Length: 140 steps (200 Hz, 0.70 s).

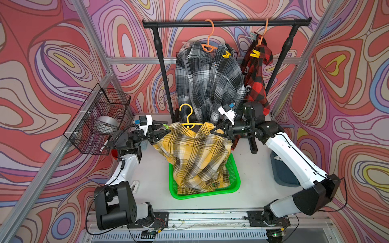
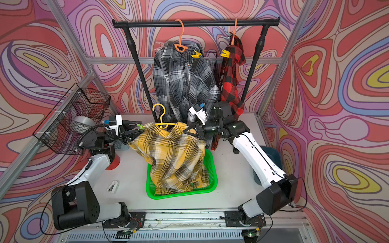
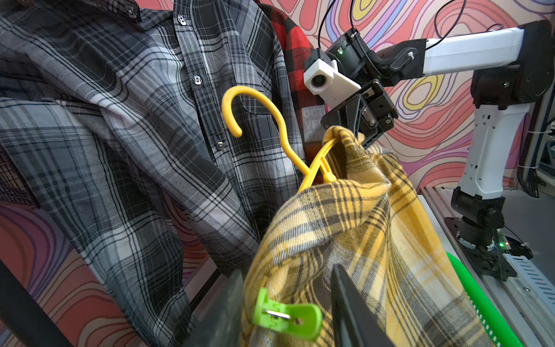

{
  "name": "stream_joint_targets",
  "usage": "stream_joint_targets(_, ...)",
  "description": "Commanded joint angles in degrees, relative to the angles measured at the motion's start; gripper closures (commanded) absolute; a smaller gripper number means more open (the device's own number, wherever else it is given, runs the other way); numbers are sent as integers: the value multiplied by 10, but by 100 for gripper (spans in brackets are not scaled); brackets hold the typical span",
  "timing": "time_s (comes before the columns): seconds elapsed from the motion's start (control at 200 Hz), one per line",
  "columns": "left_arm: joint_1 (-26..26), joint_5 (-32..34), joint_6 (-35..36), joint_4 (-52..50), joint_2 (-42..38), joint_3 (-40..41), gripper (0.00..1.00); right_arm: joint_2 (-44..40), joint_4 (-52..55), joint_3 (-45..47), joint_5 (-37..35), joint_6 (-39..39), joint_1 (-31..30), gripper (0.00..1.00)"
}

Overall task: Remove the clothespins securing long-sleeve shirts to the hanger
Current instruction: Remove the clamp from the hanger.

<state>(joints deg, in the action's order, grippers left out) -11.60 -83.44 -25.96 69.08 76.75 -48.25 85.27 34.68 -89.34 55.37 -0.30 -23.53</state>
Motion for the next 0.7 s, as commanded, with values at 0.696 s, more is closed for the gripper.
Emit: stream_joint_targets(0.696,-2,-28,-20,47,-15,-39,100,-3,-17,-15,0,3,3,100)
